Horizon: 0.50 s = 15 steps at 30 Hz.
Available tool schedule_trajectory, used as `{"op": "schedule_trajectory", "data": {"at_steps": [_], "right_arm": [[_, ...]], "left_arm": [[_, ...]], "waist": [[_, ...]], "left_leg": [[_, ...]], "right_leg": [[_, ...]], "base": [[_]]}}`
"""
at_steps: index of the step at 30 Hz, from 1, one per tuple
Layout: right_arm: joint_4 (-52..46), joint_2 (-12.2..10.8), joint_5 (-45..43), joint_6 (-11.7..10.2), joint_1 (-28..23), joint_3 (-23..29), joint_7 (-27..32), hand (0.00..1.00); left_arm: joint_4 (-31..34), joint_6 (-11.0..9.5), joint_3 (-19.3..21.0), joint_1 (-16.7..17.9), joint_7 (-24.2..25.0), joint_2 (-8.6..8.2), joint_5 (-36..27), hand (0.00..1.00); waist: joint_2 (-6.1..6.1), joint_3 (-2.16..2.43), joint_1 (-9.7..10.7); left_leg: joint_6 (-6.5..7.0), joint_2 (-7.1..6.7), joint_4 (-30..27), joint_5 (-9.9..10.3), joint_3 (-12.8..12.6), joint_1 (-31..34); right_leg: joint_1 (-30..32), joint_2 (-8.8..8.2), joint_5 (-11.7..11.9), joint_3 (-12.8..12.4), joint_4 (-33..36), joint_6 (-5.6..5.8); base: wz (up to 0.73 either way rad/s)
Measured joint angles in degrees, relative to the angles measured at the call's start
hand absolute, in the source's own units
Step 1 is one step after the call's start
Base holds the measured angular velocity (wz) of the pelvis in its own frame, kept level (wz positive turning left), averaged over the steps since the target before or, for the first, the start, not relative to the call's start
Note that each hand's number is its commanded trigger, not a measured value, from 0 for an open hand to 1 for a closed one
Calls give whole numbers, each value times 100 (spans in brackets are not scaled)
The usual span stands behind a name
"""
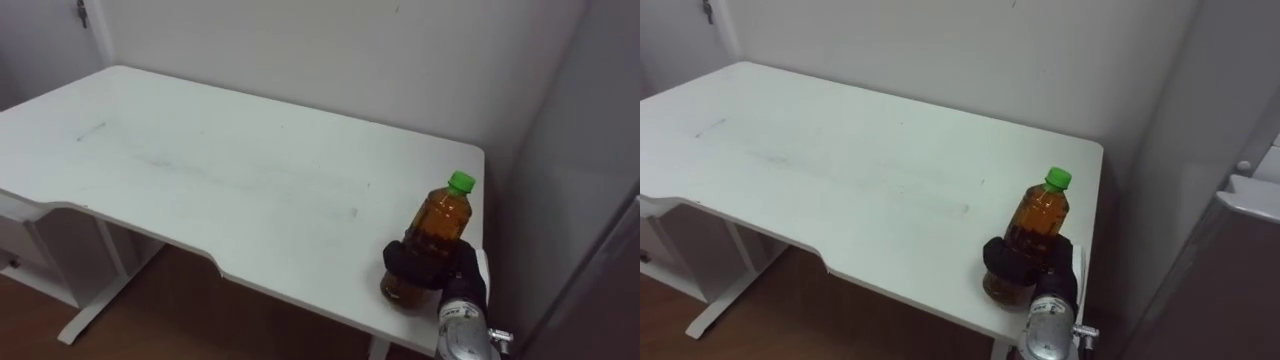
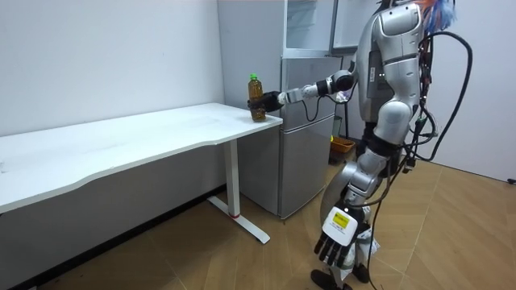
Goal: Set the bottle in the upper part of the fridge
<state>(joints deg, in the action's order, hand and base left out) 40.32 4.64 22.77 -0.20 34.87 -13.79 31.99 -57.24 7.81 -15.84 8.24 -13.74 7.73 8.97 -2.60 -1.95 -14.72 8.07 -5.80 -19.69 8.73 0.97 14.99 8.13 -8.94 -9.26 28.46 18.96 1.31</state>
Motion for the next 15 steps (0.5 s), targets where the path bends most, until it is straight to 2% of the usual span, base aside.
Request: {"op": "schedule_trajectory", "data": {"at_steps": [9,11,15], "right_arm": [[11,9,25,34,-64,-5,-69,100],[-19,28,87,95,-64,-12,-91,100],[-170,56,257,106,-65,-11,-103,100]], "left_arm": [[20,-68,53,76,40,19,32,0],[247,-85,101,229,40,64,30,0],[331,-126,218,296,37,79,29,0]], "waist": [[6,25,-20],[-27,49,-15],[-28,55,30]], "left_leg": [[26,0,-7,-19,0,-42],[24,1,6,-22,0,-56],[28,2,12,-38,-1,-144]], "right_leg": [[-37,-1,11,-13,1,17],[-52,1,11,-5,-11,18],[-192,7,10,-7,-28,21]], "base": [[0],[0],[3]]}}
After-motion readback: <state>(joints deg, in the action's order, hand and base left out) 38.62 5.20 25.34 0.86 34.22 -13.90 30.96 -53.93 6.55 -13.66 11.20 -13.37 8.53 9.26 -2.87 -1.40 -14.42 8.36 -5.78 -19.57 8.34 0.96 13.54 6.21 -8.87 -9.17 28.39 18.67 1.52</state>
